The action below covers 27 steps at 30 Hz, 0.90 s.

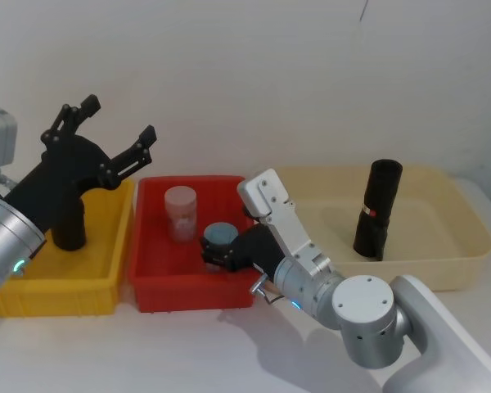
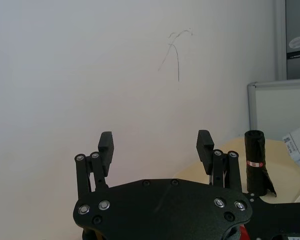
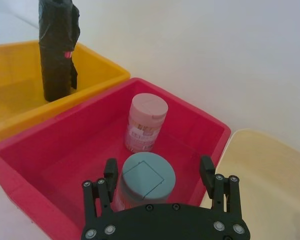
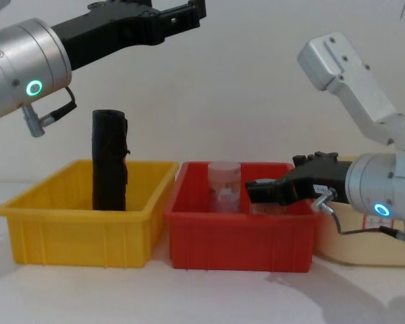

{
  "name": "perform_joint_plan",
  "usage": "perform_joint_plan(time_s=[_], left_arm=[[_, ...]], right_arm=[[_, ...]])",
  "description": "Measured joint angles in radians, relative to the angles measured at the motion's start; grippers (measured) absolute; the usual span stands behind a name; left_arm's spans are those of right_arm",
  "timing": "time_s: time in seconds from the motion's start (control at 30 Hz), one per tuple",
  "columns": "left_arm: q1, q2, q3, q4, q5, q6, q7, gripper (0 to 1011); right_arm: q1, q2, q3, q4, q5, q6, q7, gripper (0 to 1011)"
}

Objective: Pick up the garbage bag with the one hand and transfer it to the other hand.

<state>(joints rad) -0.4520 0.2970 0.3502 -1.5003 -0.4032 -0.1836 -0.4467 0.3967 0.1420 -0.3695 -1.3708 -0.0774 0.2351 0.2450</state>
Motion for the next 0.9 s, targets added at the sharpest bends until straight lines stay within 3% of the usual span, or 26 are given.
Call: perform_joint_plan(time_s=[0.9], left_arm=[[0.000,0.000,0.000,0.000,0.000,0.000,0.000,1001]], right_arm=[[0.034,0.012,0.000,0.012,0.026,0.105,0.065,1000]])
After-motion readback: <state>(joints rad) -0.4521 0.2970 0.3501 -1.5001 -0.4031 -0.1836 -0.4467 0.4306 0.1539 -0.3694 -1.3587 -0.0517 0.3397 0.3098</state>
